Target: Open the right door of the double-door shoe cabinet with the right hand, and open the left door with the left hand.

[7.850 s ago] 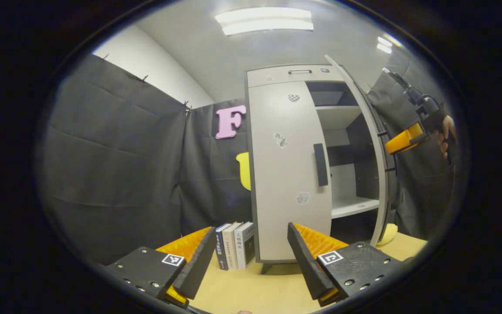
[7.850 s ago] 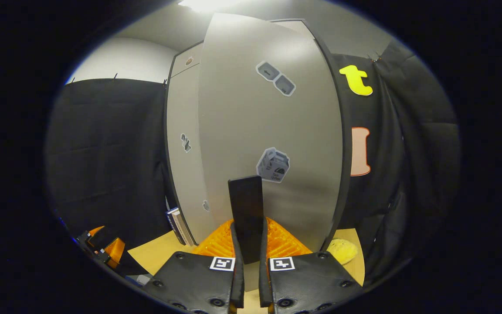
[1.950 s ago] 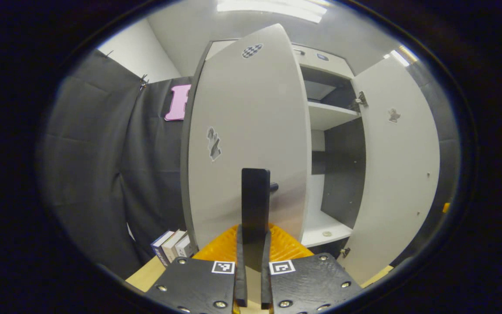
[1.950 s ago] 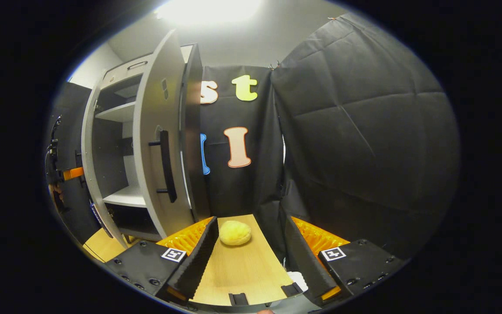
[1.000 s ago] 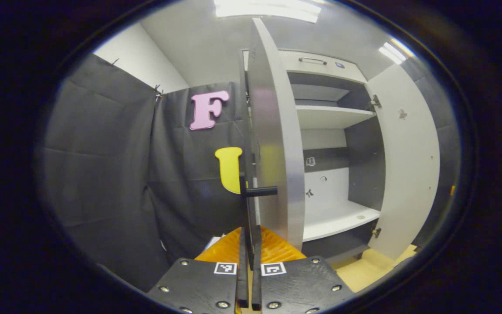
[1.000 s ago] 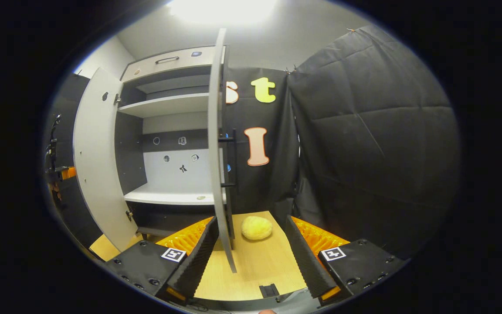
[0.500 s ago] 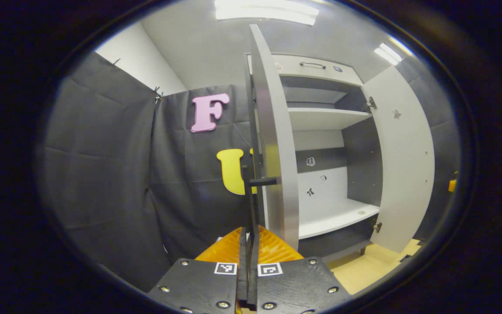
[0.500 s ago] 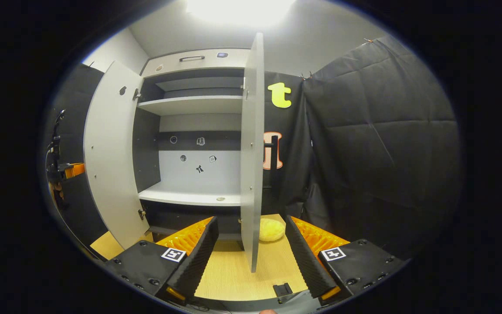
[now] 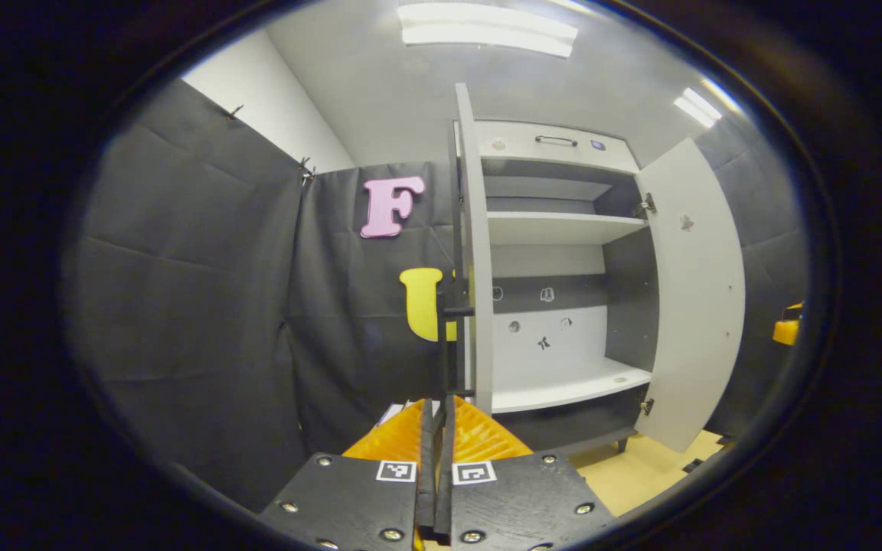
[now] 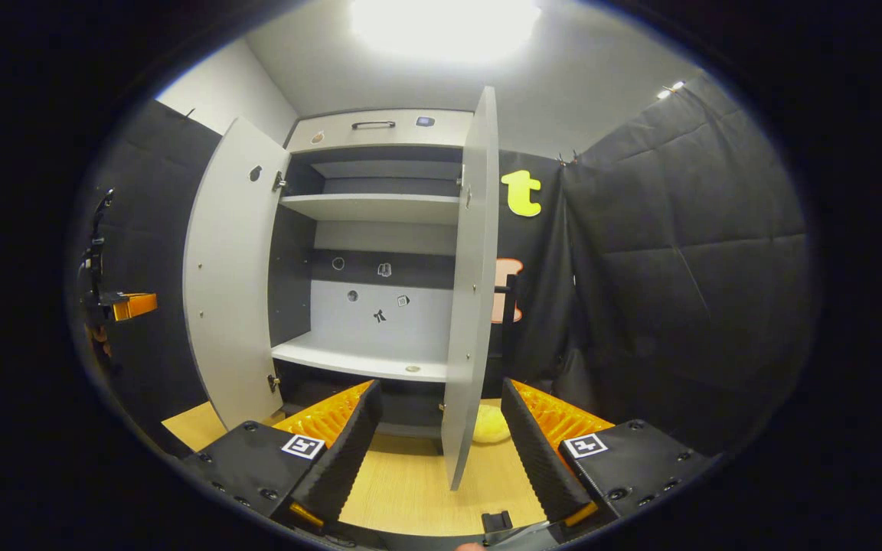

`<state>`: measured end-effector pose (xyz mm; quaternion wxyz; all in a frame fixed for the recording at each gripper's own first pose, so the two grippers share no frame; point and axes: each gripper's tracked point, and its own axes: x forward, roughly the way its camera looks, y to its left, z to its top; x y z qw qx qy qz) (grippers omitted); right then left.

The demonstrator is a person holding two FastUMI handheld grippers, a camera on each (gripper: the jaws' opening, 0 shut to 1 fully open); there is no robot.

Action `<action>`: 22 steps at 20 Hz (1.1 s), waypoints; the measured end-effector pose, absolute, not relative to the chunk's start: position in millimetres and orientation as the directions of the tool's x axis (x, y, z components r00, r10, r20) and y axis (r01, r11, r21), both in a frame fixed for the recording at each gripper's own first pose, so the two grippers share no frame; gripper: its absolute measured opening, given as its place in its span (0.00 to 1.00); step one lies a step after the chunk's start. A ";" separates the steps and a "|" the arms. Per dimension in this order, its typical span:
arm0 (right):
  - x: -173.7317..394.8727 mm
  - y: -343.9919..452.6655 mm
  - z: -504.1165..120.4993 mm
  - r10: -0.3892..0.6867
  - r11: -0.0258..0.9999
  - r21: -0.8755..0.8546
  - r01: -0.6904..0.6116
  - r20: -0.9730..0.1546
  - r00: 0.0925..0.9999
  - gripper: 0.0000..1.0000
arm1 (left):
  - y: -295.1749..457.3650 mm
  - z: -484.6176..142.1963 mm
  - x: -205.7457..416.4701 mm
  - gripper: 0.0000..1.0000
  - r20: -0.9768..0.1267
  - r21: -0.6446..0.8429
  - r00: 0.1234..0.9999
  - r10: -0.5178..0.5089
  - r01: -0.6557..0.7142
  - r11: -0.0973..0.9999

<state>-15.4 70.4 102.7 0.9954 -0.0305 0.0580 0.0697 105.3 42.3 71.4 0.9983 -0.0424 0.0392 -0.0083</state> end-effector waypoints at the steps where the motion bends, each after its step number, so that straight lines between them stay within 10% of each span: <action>1: -17.6 66.1 103.7 0.139 0.988 -0.058 -0.146 -0.115 0.984 0.94 | 39.7 73.3 97.8 0.00 -0.075 -0.079 0.997 -0.017 0.011 0.997; 9: -38.6 47.6 108.9 0.168 0.985 -0.022 -0.170 -0.080 0.983 0.97 | 15.6 76.1 57.0 0.08 -0.067 -0.058 0.998 -0.014 0.010 0.998; 11: -44.5 43.1 110.2 0.168 0.985 -0.020 -0.169 -0.070 0.983 0.94 | 11.6 75.2 44.8 0.38 -0.066 -0.086 0.998 -0.004 -0.001 0.996; 14: -53.5 36.7 109.4 0.163 0.986 -0.023 -0.165 -0.062 0.985 0.98 | 13.2 70.3 35.8 0.38 -0.073 -0.098 0.997 0.024 -0.031 0.995; 17: -60.7 30.6 111.4 0.155 0.988 -0.017 -0.156 -0.053 0.986 0.98 | 19.0 72.8 26.7 0.95 -0.070 -0.078 0.996 0.055 -0.060 0.995; 22: -67.9 17.5 115.7 0.131 0.991 0.007 -0.131 -0.035 0.991 0.94 | 16.8 82.0 23.0 0.94 -0.033 -0.068 0.997 0.067 -0.069 0.995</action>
